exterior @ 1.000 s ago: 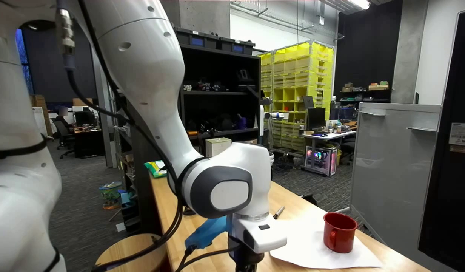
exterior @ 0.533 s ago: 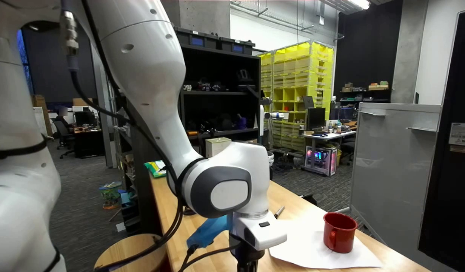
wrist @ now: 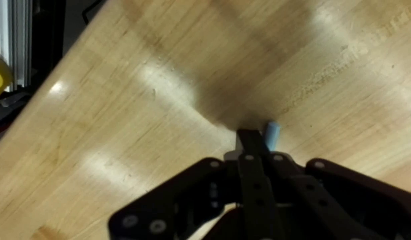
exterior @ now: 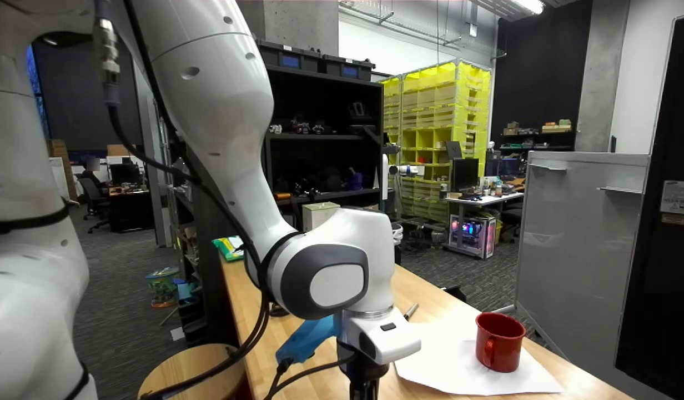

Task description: Move the left green marker to the right, then turn it to the right

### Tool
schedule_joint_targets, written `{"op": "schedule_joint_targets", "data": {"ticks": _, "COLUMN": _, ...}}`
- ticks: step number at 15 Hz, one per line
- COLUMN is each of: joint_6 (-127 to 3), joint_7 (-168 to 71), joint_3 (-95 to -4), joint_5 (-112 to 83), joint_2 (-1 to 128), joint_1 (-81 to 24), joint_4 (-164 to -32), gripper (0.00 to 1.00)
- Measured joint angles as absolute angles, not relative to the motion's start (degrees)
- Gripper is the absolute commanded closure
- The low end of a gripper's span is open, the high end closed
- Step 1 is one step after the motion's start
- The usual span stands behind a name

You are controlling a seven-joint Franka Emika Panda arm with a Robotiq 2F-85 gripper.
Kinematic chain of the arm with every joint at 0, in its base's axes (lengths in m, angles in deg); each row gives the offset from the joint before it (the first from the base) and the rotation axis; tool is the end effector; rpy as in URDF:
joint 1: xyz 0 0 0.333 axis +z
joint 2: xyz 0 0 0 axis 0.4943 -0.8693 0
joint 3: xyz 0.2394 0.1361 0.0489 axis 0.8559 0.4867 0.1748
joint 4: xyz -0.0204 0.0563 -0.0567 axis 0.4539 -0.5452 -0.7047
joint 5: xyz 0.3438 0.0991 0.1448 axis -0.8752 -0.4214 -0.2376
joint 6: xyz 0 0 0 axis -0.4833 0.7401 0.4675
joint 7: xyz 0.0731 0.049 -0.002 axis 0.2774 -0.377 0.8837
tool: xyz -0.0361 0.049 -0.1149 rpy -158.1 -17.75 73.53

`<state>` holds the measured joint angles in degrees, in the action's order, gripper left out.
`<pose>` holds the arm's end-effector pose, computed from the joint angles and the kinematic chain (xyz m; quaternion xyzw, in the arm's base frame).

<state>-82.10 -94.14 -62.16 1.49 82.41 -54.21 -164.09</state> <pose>0.2941 -0.2423 0.1709 0.7963 -0.6015 -0.0057 0.0634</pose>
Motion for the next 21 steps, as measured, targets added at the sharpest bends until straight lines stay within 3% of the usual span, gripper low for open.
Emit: {"op": "schedule_joint_targets", "data": {"ticks": 21, "joint_6": -85.11, "joint_7": -91.68, "joint_3": -62.19, "joint_5": 1.49, "joint_2": 81.78, "joint_1": -53.6, "joint_4": -164.09, "gripper": 1.0}}
